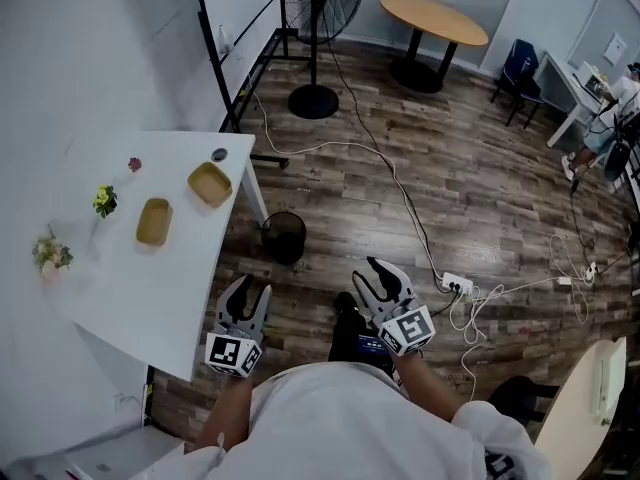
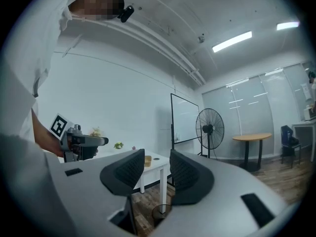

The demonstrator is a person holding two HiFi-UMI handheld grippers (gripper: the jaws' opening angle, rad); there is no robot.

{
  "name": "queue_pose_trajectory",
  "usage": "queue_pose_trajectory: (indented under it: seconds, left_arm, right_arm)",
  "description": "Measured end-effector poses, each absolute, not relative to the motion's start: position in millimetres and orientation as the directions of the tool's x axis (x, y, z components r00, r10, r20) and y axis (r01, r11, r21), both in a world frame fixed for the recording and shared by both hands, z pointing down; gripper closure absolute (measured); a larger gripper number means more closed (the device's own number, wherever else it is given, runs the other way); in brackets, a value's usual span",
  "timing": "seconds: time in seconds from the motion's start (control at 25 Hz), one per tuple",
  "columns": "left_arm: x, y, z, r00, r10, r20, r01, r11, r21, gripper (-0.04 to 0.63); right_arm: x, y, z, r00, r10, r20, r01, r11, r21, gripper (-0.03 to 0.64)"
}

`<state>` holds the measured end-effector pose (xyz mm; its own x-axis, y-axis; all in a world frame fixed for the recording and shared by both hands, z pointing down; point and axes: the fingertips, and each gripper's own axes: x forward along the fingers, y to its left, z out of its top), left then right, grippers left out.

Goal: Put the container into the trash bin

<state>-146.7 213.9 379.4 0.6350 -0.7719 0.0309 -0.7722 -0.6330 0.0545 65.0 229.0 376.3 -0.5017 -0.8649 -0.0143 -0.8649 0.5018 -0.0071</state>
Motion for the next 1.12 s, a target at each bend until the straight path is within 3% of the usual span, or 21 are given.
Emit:
queue_pose_trajectory:
  seconds: [0.72,1.12]
  left_arm:
    - [-98,24,346,0.331,-0.943,0.048,-0.944,-0.33,0.029,0.448]
    - [-145,-14,362,0.131,-0.988,0.085,-0.991,-0.129,0.033,0.448]
  right_arm:
    - [118,-30,359,-0.767,-0.642,-0.006,-0.642,0.767,0.01,0.442]
    - [85,-113,374,-0.851,-0.526,-0.005,-0.526,0.851,0.002,0.445]
